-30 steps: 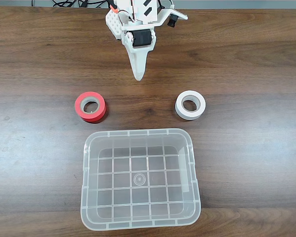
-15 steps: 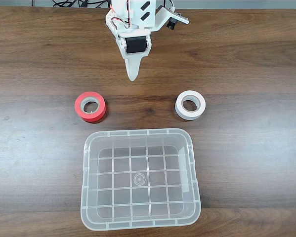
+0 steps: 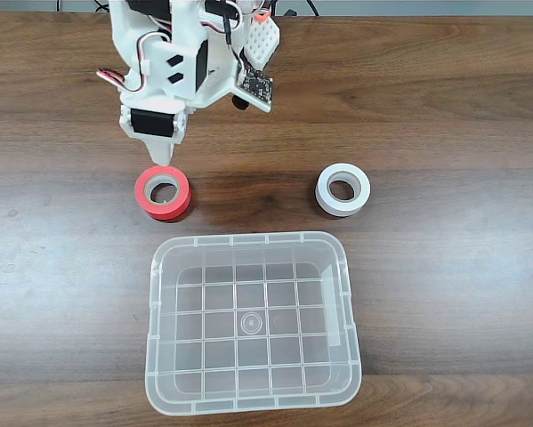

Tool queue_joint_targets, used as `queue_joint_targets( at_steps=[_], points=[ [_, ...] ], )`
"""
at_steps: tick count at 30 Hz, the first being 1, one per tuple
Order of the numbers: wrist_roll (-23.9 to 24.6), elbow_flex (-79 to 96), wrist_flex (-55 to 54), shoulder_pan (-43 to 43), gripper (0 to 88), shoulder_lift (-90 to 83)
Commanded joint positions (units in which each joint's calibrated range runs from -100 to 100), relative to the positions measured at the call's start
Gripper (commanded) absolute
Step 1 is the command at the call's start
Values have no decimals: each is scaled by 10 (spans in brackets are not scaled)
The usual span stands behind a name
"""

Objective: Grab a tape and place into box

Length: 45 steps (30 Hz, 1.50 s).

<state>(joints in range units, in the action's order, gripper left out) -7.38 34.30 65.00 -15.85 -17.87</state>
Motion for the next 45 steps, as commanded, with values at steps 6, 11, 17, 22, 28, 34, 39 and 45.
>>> queue_joint_targets(
  at_steps=[6, 11, 17, 22, 28, 34, 39, 45],
  points=[
    [-24, -121, 25, -29, 144, 84],
    [-27, -124, 26, -32, 186, 114],
    [-28, -166, 21, -32, 186, 170],
    [-37, -228, 21, -28, 186, 225],
    [-37, -258, 21, -31, 186, 285],
    [-43, -258, 5, -27, 186, 322],
    [-44, -258, -22, -27, 181, 348],
    [-44, -258, -23, -25, 161, 358]
  ],
)
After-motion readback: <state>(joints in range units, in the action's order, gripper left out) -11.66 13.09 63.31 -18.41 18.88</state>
